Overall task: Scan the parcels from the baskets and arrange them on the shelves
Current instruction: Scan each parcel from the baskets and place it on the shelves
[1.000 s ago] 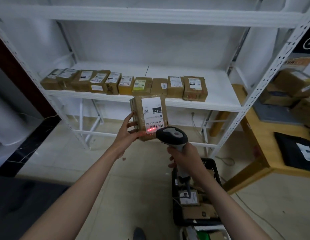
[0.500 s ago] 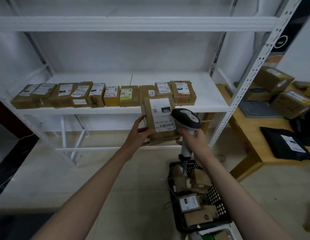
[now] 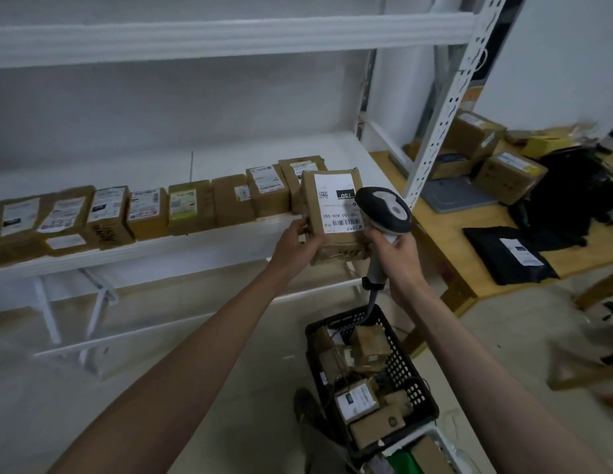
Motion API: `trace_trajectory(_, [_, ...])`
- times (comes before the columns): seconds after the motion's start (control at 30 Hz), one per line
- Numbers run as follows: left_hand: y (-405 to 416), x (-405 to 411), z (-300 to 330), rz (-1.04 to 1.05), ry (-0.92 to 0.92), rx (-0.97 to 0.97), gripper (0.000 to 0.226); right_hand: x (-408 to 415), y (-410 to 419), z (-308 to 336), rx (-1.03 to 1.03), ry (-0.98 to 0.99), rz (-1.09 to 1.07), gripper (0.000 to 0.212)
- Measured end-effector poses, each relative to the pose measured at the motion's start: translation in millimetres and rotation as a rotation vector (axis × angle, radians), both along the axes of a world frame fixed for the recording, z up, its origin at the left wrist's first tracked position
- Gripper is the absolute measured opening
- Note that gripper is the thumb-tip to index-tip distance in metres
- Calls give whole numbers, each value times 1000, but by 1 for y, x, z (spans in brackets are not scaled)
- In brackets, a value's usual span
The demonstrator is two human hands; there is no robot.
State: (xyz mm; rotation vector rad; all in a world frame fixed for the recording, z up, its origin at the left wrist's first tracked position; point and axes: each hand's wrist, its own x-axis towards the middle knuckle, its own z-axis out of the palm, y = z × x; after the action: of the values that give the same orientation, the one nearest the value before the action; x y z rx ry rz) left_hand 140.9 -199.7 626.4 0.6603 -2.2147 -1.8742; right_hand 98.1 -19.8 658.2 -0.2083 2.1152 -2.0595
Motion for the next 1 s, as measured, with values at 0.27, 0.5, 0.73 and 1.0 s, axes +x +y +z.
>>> trace_trajectory(0.27, [-15, -121, -1, -135, -43, -93, 48, -111, -22, -20, 25, 10, -89, 27])
trace_trajectory(0.5, [-23, -242, -18, -208, -68, -144, 57, -236, -45, -39, 95, 22, -176, 38])
trace_trajectory(0.73, [-37, -319, -43, -200, -134, -200, 53, -318, -64, -65, 123, -40, -224, 36])
trace_trajectory(1.0, [-67, -355, -75, -150, -264, -389, 48, -361, -92, -99, 157, -203, -137, 38])
